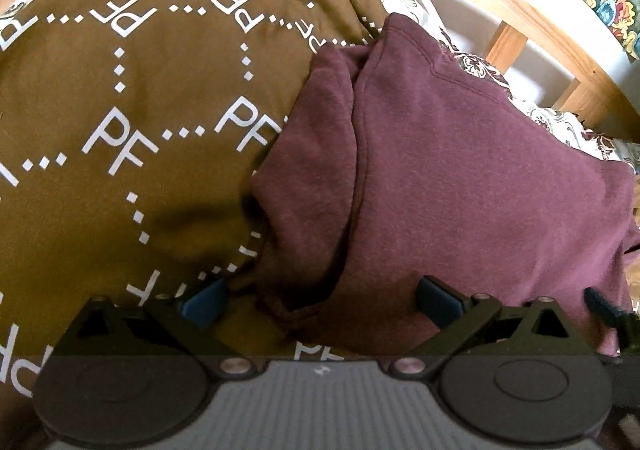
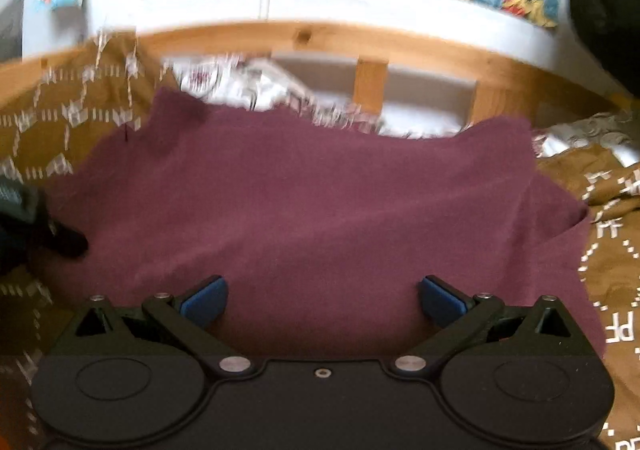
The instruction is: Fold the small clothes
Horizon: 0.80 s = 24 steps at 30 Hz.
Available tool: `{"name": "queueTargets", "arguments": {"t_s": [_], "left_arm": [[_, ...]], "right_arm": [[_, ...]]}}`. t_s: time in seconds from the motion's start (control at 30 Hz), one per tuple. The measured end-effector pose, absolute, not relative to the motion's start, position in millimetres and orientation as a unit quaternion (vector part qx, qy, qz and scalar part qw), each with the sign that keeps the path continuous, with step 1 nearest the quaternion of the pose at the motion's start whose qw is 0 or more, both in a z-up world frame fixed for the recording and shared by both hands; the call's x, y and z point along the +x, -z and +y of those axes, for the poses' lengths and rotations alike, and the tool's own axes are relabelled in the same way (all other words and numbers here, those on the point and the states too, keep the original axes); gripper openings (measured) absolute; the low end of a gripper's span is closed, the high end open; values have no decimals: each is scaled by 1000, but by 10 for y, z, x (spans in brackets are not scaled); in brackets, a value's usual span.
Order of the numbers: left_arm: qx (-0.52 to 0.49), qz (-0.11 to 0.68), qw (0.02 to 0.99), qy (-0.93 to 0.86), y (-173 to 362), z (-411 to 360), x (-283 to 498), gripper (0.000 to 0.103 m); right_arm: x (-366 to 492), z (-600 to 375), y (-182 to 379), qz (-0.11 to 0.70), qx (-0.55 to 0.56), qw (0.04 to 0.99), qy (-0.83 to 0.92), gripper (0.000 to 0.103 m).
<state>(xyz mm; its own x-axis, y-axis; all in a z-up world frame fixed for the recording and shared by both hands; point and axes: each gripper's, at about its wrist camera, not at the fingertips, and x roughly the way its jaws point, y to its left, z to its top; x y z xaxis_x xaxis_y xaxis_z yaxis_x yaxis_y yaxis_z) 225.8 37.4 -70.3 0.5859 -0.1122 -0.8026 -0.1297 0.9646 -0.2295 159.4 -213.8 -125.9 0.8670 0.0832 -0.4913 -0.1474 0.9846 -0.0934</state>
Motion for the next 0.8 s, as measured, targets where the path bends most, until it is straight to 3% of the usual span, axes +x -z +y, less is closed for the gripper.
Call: {"name": "queueTargets", "arguments": {"t_s": [0.6, 0.8], "left_arm": [[-145, 457, 878, -2, 692, 418, 2251, 102], [-214, 425, 879, -13, 662, 584, 2220, 102]], "right_arm": [[1597, -2278, 1544, 233, -6, 970, -73, 103], [1569, -2299, 1547, 231, -4, 970, -74, 103]]}}
